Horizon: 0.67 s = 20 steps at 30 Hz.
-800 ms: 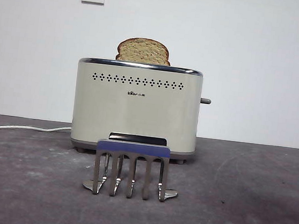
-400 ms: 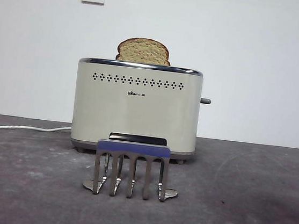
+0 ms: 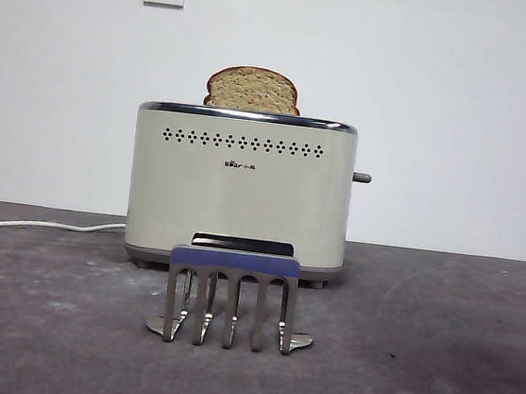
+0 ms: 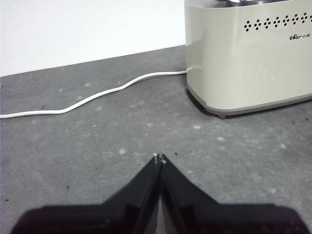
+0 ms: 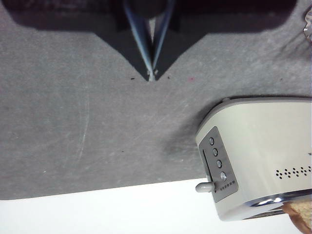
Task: Pick up a slice of bread from the rack,put the bread on the toaster,press the button
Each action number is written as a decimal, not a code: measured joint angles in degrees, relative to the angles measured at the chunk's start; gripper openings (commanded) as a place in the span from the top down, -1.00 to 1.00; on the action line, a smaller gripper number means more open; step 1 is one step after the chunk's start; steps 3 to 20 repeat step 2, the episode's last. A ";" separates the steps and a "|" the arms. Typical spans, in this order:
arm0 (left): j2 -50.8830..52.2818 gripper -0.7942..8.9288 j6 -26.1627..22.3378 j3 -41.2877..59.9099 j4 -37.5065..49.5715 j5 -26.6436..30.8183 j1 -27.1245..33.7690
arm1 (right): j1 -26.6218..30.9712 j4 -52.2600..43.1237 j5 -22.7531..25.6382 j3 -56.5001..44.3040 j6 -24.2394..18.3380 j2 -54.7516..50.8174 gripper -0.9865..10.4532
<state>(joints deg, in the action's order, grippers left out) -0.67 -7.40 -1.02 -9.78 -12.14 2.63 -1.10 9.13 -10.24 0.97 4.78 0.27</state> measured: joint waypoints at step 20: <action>0.00 0.84 0.00 0.00 0.00 0.00 0.00 | 0.00 0.00 0.00 0.00 0.00 0.00 0.83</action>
